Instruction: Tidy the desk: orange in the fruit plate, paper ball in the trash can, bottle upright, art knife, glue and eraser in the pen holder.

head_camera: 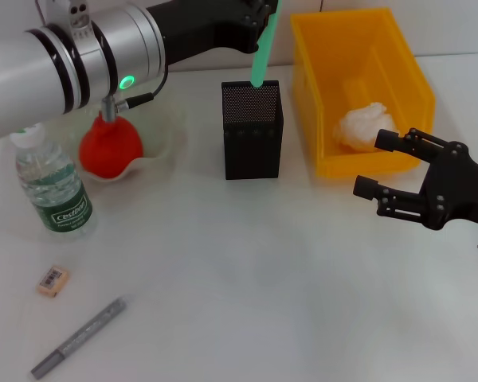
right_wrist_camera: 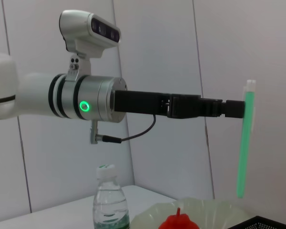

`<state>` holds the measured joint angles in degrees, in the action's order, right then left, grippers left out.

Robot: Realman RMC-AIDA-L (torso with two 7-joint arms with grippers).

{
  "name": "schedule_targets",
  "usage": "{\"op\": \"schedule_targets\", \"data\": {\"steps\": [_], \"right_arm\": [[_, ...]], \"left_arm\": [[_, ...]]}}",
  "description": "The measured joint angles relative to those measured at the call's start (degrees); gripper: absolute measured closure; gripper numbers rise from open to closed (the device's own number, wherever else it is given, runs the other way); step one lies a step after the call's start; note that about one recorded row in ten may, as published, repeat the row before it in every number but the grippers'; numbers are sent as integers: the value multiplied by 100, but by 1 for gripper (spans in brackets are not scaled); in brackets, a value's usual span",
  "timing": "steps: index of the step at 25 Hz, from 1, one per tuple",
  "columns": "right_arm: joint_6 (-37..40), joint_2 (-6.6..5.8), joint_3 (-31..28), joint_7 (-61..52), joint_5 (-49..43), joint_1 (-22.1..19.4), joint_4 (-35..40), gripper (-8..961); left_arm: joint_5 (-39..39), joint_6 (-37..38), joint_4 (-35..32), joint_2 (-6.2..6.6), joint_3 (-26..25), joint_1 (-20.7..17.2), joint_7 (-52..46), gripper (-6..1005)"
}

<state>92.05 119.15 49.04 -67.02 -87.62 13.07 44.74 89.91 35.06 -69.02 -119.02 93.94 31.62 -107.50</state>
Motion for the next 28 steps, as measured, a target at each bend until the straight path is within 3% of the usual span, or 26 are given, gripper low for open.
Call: {"op": "schedule_targets", "data": {"steps": [13,14,19,28], "right_arm": [[141,3,-1,-13,0,-16,-4,116],[154,3,-1,-13,0,-16,-6,116],[192,3,-1,-13,0,-22,-10,116],[224,3,0,-13,0,-33,-10,117]], "left_arm": [[-1259,-67,715,-11,54,19,1243,935],[-1745,-68,989,-14,64,56,1704,935],[-2341,-62,1335,-16,69,160,2284,935],[-2597,-75,1715,-16,139,363,2582,925]]}}
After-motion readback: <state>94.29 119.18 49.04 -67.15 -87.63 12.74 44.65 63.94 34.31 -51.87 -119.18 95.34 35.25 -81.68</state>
